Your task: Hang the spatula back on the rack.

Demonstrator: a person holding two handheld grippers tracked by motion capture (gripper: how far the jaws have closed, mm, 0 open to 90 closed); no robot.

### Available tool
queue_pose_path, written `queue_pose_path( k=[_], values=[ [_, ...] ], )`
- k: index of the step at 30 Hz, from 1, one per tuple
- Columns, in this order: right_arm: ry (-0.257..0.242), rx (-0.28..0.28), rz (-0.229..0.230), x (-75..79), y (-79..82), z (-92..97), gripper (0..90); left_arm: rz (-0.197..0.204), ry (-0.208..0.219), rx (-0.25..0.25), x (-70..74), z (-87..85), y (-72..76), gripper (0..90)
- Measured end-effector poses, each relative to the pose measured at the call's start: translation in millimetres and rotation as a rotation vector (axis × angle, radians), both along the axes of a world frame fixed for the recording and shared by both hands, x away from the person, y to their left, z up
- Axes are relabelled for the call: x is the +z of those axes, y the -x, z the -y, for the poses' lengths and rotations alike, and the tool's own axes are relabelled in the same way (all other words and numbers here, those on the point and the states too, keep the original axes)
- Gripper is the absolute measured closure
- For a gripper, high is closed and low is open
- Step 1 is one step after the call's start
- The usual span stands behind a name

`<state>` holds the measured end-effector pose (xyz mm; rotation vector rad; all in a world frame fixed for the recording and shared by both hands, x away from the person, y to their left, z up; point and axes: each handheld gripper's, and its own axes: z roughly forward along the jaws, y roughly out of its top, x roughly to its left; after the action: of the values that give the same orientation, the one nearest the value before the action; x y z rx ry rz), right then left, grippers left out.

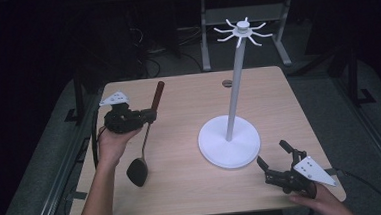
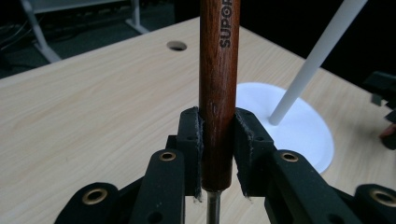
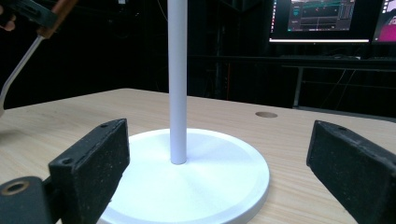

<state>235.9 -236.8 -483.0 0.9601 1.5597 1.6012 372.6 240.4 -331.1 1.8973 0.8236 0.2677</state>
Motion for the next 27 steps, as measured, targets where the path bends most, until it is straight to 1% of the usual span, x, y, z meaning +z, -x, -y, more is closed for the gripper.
queue_pose_path(
  k=[3, 7, 11, 17, 18, 21, 24, 27],
  values=[
    [0.000, 0.000, 0.001, 0.0, -0.1, 0.1, 5.5, 0.015, 0.012, -0.007, 2.7, -2.5, 4.1, 73.2],
    [0.000, 0.000, 0.000, 0.0, -0.1, 0.1, 5.5, 0.041, 0.049, -0.023, 7.4, -4.6, 8.6, 73.2],
    [0.001, 0.000, 0.001, 0.0, 0.0, 0.0, 5.5, 0.062, 0.068, -0.044, 11.9, -3.6, 12.3, 73.2],
    [0.000, 0.000, 0.000, 0.0, 0.0, 0.0, 5.5, 0.105, 0.088, -0.069, 21.0, 0.5, 17.5, 73.2],
    [0.000, 0.000, 0.000, 0.0, 0.0, 0.0, 5.5, 0.105, 0.088, -0.069, 21.0, 0.5, 17.5, 73.3],
    [0.000, 0.000, 0.000, 0.0, -0.1, 0.1, 5.5, 0.122, 0.102, -0.084, 27.4, 4.6, 19.2, 73.3],
    [0.001, 0.000, 0.000, 0.0, -0.1, 0.2, 5.5, 0.135, 0.100, -0.098, 32.0, 8.8, 18.8, 73.3],
    [0.000, 0.001, -0.001, 0.0, -0.1, 0.2, 5.5, 0.146, 0.107, -0.111, 36.2, 14.6, 17.3, 73.2]
  ],
)
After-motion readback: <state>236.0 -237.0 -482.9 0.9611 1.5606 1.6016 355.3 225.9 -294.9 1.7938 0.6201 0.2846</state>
